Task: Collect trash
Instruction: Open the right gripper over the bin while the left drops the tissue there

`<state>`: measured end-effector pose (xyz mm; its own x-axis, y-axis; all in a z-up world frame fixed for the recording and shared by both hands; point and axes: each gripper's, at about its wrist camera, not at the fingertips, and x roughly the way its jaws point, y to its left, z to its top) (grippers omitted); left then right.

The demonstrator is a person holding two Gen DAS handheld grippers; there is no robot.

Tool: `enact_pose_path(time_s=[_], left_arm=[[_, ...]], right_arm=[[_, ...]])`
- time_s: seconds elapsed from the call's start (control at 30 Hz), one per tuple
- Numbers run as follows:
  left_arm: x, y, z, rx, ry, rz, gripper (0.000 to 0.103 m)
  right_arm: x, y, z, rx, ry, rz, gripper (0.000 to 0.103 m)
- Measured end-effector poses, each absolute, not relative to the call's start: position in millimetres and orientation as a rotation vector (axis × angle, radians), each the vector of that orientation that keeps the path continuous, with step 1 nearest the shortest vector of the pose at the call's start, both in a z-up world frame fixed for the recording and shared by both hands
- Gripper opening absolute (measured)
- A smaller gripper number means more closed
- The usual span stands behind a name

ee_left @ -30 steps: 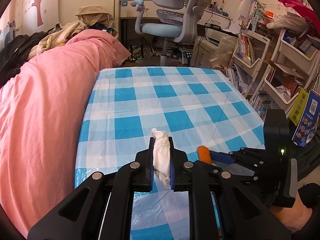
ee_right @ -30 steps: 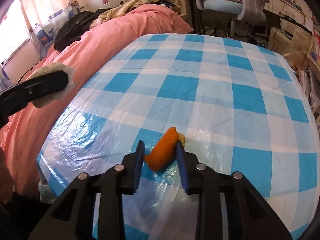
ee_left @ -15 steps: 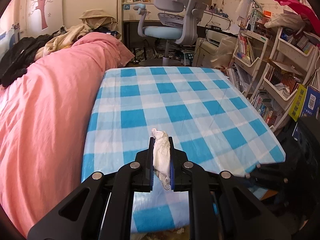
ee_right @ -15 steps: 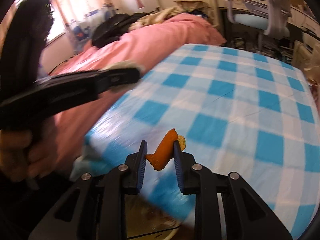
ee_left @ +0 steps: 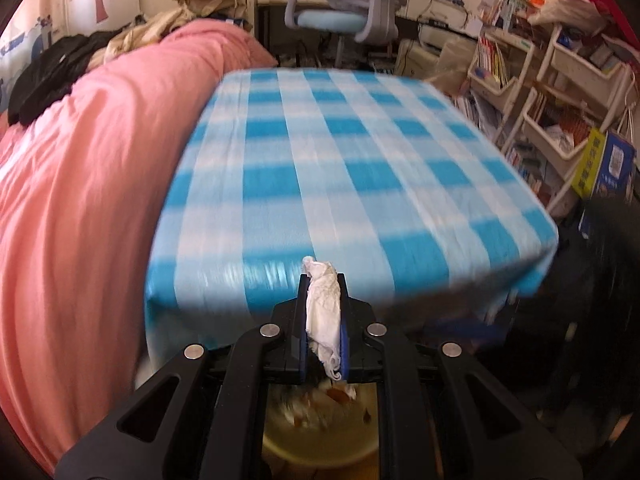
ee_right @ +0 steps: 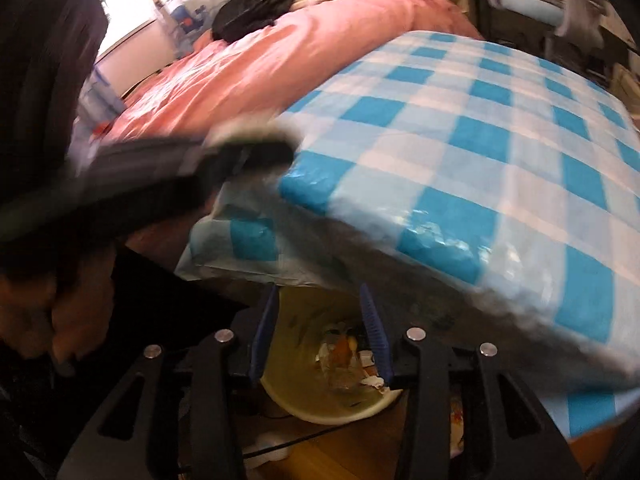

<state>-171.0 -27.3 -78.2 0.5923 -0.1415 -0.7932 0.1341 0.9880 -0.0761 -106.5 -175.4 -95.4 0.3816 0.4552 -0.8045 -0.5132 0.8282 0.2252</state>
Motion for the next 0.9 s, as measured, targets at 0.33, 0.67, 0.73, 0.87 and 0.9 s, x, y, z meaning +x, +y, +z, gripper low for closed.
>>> enact_pose_path(time_s=[0.33, 0.67, 0.73, 0.87, 0.9], left_arm=[[-217.0, -37.4, -98.4, 0.081, 0.967, -0.061, 0.065], [-233.1, -36.1, -62.4, 0.099, 0.745, 0.017, 0.096], [-238.8, -37.8, -57.3, 0.092, 0.703, 0.008, 0.096], [-250.9, -38.6, -48.6, 0.068, 0.628, -0.017, 0.096], [-253.6, -38.4, -47.0, 0.060, 0.617, -0.027, 0.096]], right_arm=[[-133.4, -218.1, -69.5, -0.077, 0.796, 0.237, 0.085], [-158.4, -225.8, -50.2, -0.135, 0.581, 0.062, 0.092], [-161.6, -225.6, -48.9, -0.143, 0.561, 0.056, 0.092], [-166.5, -225.4, -49.8, -0.139, 0.559, 0.047, 0.094], [-166.3, -225.8, -50.3, -0.137, 0.559, 0.045, 0.094]])
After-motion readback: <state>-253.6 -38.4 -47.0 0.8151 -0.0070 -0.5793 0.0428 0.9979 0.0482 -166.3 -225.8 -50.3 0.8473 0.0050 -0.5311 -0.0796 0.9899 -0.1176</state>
